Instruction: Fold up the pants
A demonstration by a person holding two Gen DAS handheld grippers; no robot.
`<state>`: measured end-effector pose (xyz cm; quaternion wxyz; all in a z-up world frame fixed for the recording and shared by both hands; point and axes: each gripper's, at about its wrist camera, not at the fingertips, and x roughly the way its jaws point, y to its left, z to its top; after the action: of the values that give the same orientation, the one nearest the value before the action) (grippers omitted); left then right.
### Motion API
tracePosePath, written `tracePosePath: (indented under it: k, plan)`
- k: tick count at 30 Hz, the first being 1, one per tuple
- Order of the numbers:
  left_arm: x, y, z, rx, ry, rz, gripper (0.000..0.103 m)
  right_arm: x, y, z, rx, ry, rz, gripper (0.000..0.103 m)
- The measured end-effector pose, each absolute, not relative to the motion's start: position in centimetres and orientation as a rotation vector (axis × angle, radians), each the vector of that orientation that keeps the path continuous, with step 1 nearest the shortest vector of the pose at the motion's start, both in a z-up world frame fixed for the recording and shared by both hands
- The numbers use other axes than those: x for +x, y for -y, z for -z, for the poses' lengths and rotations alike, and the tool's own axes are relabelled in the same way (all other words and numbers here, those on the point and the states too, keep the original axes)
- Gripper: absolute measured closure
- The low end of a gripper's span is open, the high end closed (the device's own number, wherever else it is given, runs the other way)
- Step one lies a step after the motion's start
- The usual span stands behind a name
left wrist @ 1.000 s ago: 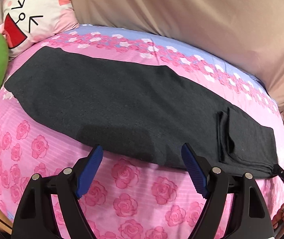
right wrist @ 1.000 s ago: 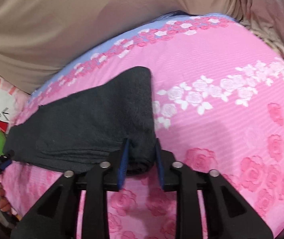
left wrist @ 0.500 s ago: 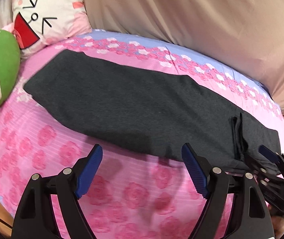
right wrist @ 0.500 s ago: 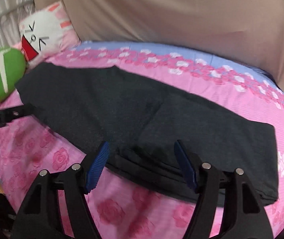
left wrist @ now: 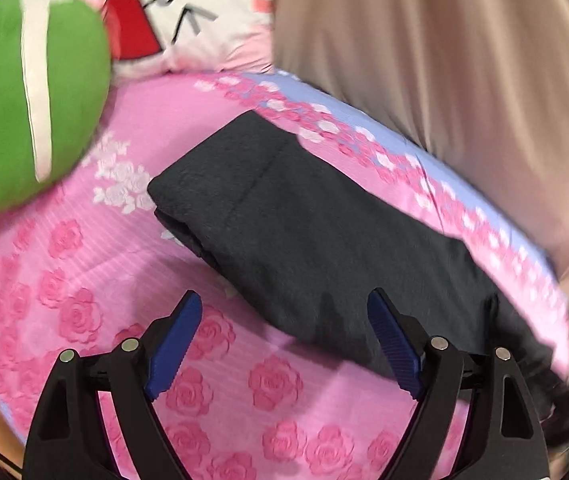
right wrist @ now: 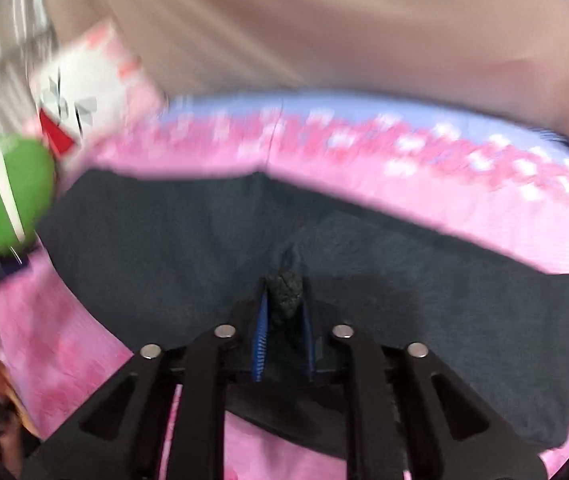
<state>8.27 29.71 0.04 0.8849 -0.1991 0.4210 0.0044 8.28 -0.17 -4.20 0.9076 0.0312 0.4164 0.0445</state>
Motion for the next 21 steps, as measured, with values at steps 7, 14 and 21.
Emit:
tracePosePath:
  k: [7, 14, 21]
  plan:
    - [10.0, -32.8, 0.3, -0.513, -0.834, -0.116, 0.021, -0.1, 6.6, -0.5, 0.074, -0.67, 0.088, 0.033]
    - [9.6, -31.6, 0.0, -0.517, -0.804, -0.123, 0.021, -8.7, 21.3, 2.1, 0.376, -0.74, 0.315, 0.028]
    - [8.7, -25.5, -0.5, -0.451, -0.845, -0.031, 0.021, -6.7, 20.9, 6.1, 0.538, -0.766, 0.171, 0.038]
